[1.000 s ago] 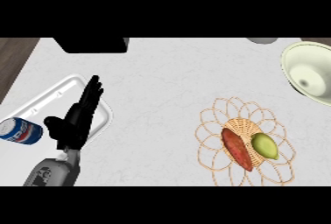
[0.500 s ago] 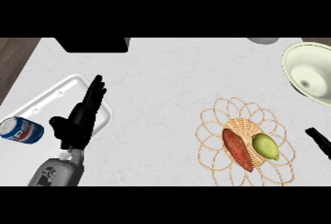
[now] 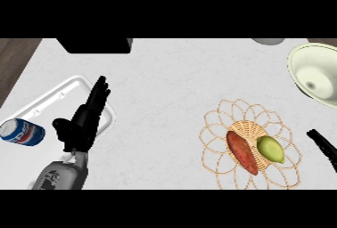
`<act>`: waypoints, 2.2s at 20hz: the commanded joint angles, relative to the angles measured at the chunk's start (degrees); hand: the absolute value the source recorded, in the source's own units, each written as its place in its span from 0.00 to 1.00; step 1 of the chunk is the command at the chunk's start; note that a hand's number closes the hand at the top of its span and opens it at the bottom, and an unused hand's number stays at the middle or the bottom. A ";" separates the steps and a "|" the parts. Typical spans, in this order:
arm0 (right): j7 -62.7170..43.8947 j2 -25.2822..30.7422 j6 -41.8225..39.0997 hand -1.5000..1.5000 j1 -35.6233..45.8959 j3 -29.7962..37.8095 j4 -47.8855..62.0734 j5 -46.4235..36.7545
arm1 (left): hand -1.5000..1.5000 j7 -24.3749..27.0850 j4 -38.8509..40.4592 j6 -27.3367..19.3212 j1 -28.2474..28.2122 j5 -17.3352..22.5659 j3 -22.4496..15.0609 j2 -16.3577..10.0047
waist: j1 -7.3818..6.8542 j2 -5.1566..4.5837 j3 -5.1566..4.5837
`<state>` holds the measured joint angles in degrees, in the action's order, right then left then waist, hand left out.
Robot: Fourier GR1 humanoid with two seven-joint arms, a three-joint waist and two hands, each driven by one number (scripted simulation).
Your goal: Pick the lemon from the placemat and place it in the bowl
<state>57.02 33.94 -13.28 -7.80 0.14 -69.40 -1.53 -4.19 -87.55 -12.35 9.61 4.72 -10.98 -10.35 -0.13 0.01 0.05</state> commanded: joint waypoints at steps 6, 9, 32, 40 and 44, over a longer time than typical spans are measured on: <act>5.39 -0.01 -8.36 0.00 2.47 -2.82 0.42 3.58 | 0.50 4.56 5.42 0.54 0.79 -1.73 0.51 1.62 | 0.44 -0.12 -0.05; 8.00 1.69 -10.67 0.00 1.92 -2.40 4.45 4.79 | 0.50 0.00 -0.68 1.29 -0.85 -0.13 1.15 0.37 | -0.19 0.00 0.01; 9.71 -7.50 2.51 0.00 20.50 -3.52 30.50 -5.97 | 0.50 -1.85 -0.68 2.78 -0.19 -3.87 2.13 3.63 | -0.26 -0.12 0.01; 10.11 -8.21 7.52 1.00 17.32 -9.78 21.53 -12.46 | 0.50 2.14 1.69 4.37 -1.21 -3.28 4.03 3.54 | 0.30 0.03 -0.07; 15.41 -8.57 13.16 1.00 16.92 -9.99 24.08 -16.08 | 0.50 1.36 -0.90 5.23 -2.54 -3.17 4.43 2.17 | -0.33 -0.07 0.04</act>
<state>61.14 26.76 -5.04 10.11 -8.92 -47.10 -14.50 -4.06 -87.80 -7.89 8.68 1.42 -6.90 -7.60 -0.05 0.38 -1.05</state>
